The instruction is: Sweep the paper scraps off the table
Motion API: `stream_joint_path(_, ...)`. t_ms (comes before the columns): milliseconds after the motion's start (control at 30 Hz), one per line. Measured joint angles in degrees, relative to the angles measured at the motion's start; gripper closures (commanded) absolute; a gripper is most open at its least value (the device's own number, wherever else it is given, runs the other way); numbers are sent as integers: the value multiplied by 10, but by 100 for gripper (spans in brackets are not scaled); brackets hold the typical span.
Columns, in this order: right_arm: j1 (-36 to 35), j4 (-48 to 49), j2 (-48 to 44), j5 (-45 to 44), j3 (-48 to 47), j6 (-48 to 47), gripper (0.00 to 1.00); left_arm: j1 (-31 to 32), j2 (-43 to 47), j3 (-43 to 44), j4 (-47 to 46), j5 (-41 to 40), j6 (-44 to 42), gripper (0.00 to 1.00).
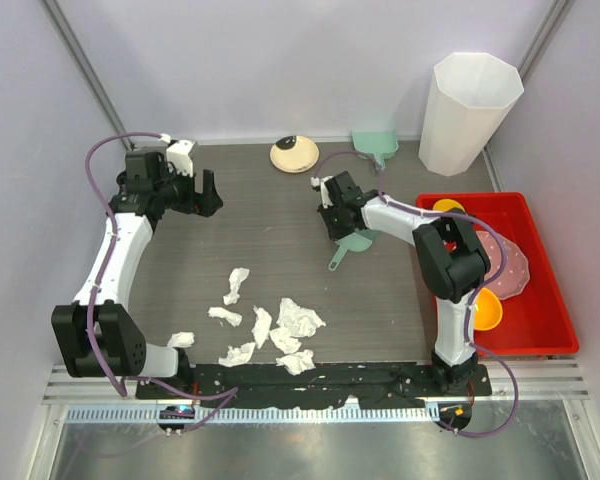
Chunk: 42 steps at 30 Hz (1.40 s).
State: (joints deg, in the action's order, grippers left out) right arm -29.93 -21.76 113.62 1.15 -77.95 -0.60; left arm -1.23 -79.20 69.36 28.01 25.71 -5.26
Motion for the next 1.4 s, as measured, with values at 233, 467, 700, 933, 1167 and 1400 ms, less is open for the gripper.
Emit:
stream_joint_path(233,3,-72,2,14,-84,1,12,0,2,0,1,0,-10,10)
stream_joint_path(467,24,-80,-19,-85,-179,-22,12,0,2,0,1,0,-12,10)
stream_joint_path(700,132,-106,123,-161,-444,-7,9,0,2,1,7,-3,-14,10)
stream_joint_path(933,205,-141,280,-143,-561,-13,8,0,2,10,23,-15,-24,10)
stream_joint_path(1167,198,-150,317,-113,-563,-30,11,0,2,10,27,-29,-32,10)
stream_joint_path(1400,190,-124,314,-92,-552,-18,13,0,2,10,27,-37,-41,10)
